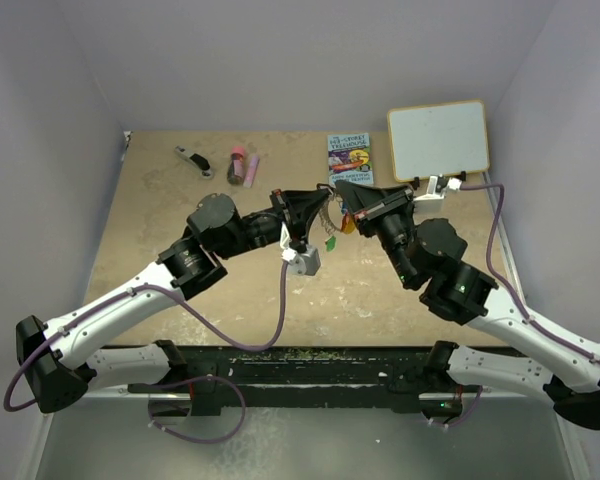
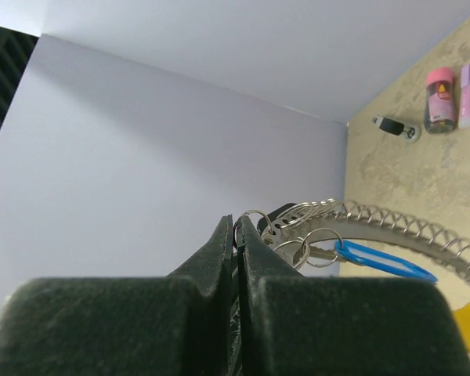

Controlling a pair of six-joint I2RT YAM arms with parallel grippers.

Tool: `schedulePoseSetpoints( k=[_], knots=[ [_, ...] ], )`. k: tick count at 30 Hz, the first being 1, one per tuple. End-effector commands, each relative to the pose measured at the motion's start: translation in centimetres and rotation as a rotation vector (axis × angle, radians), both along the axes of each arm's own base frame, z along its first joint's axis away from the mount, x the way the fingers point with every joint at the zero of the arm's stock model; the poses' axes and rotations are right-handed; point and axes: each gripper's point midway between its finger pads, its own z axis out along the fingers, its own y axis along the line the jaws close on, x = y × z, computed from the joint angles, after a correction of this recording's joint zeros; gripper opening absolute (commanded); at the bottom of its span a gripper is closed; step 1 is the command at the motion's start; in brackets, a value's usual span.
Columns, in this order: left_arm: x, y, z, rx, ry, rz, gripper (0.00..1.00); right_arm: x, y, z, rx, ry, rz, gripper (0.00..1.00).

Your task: Put the keys on the keyring

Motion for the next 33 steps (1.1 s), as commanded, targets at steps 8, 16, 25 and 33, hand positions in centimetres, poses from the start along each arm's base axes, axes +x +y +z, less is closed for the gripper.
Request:
schedulePoseSetpoints(
  k=[8,16,25,33],
  knots=[
    [-0.7,0.4,1.4,0.054,-0.160,-0.011,0.04,-1.4,-1.1,5.2,0.214,-0.075,0.041,0.00],
    [1.1,0.4,0.5,0.093,-0.150,0.064,0.22,-1.2,-1.0,4.7,0.244,-0.038,0.038,0.00],
    [-0.4,1.9,2.5,-0.041,-0.034,0.048,0.51,-0.5,-1.0,4.2,0.246,-0.019,0.002,0.00],
    [-1.8,2.1,6.2,-0.235,0.125,-0.023,0.52,0.3,-1.8,3.8,0.206,-0.018,-0.071,0.00]
  ],
)
